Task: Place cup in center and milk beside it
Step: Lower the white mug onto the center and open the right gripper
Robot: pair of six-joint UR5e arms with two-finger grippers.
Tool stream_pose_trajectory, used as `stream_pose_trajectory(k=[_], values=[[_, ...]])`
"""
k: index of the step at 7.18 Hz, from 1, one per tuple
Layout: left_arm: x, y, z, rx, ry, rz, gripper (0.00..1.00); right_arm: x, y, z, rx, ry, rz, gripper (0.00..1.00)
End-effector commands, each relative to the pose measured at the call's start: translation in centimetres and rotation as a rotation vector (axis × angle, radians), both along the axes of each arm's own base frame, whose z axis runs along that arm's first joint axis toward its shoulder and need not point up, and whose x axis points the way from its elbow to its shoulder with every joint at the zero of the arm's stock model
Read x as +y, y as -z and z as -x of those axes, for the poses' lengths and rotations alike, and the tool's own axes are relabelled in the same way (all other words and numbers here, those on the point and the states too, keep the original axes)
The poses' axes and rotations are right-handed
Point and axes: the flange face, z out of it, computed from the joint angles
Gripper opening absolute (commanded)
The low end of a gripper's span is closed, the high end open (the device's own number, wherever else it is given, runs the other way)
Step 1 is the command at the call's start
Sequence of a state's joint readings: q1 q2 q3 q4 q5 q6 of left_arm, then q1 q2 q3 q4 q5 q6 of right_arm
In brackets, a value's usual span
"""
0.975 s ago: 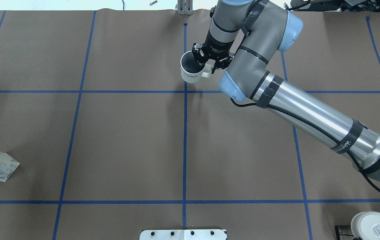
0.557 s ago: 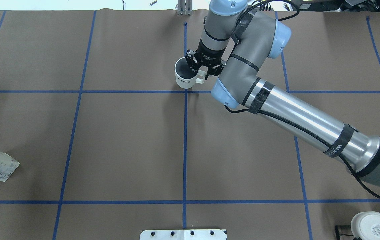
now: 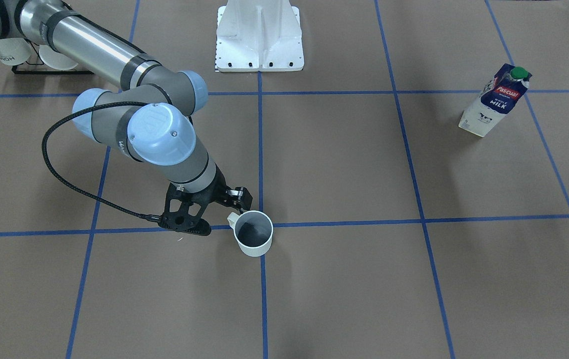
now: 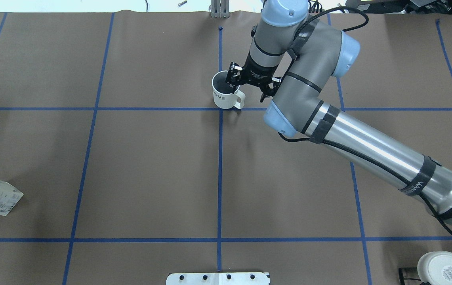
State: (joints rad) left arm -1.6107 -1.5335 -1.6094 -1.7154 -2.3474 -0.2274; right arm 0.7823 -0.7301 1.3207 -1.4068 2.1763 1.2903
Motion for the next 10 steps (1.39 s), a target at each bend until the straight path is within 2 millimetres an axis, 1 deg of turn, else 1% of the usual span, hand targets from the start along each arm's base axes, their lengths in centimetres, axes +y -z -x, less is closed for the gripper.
stream_pose_trajectory(k=[1, 2, 3, 4, 5, 6, 7, 8, 9, 10], values=[[-0.6, 2.8, -0.3, 0.048, -0.003, -0.047, 0.99, -1.1, 1.4, -5.9, -0.016, -0.030, -0.014, 1.00], [-0.4, 8.1, -1.0, 0.134, -0.008, -0.116, 0.99, -2.1, 1.6, -9.4, -0.051, -0.047, 0.000, 1.00], [0.1, 12.4, -1.8, 0.139, -0.011, -0.180, 0.99, -2.4, -0.4, -13.6, -0.060, -0.058, -0.021, 1.00], [1.1, 14.5, -4.4, 0.130, -0.065, -0.218, 0.99, -1.9, -3.8, -17.6, -0.051, -0.025, -0.071, 1.00], [3.0, 15.0, -6.2, 0.108, -0.104, -0.252, 0.99, -3.0, -6.1, -20.9, -0.038, -0.022, -0.070, 1.00], [6.0, 14.6, -7.9, 0.037, -0.131, -0.288, 0.99, -3.8, -8.0, -24.0, -0.010, -0.009, -0.096, 1.00], [9.6, 13.9, -9.7, 0.006, -0.179, -0.356, 0.99, -3.7, -10.1, -25.3, 0.007, 0.013, -0.118, 1.00], [12.9, 12.6, -10.4, -0.001, -0.208, -0.419, 0.99, -3.7, -11.5, -25.9, 0.019, 0.031, -0.129, 1.00], [13.9, 12.9, -12.3, 0.032, -0.216, -0.425, 0.99, -3.8, -12.7, -27.2, 0.027, 0.030, -0.135, 1.00], [14.2, 13.2, -14.7, 0.043, -0.237, -0.423, 0.99, -3.7, -13.8, -27.9, 0.034, 0.034, -0.136, 1.00]])
